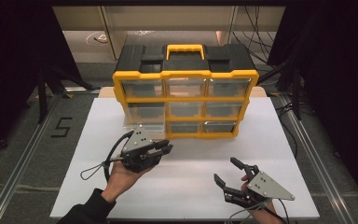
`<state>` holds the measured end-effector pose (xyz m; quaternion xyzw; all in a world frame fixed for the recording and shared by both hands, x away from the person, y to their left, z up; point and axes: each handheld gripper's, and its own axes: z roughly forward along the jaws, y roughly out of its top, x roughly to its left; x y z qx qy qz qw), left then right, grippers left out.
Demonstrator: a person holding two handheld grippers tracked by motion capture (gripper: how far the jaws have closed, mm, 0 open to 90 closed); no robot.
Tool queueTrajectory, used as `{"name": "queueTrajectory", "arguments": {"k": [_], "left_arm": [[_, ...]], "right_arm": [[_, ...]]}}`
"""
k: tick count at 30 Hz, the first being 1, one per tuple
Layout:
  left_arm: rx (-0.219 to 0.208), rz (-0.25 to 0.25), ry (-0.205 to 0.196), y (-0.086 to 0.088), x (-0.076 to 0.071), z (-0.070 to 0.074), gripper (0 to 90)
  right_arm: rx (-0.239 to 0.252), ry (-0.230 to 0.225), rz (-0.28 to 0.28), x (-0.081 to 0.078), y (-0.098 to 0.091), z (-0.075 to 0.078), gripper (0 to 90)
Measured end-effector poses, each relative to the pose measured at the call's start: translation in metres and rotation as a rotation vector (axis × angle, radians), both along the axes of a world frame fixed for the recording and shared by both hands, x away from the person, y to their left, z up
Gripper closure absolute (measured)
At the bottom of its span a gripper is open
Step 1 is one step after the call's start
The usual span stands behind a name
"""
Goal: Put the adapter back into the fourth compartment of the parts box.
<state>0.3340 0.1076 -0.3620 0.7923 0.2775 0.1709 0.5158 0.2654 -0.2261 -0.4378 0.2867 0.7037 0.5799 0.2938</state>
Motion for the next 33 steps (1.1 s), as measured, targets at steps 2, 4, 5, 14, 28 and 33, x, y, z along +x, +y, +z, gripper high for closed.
{"name": "queueTrajectory", "arguments": {"k": [2,4,5,14,28,33], "left_arm": [[-0.003,0.001,-0.002,0.001,0.000,0.001,76.1],[-0.012,0.008,-0.009,0.003,0.000,0.004,76.2],[-0.012,0.008,-0.009,0.003,0.000,0.004,76.1],[-0.033,0.022,-0.031,0.009,0.000,0.012,76.2],[-0.066,0.060,-0.044,0.019,0.004,0.017,76.2],[-0.087,0.074,-0.050,0.023,0.005,0.019,76.2]], "right_arm": [[-0.001,0.000,0.000,0.000,0.000,0.000,26.0],[-0.001,0.000,0.000,0.000,0.000,0.000,26.0],[-0.001,0.000,0.000,0.000,0.000,0.000,26.0],[-0.002,0.001,0.001,0.000,0.000,0.000,26.0],[-0.002,0.000,0.001,0.000,0.000,0.000,26.0],[0.000,-0.001,0.001,0.000,0.000,0.000,26.0]]}}
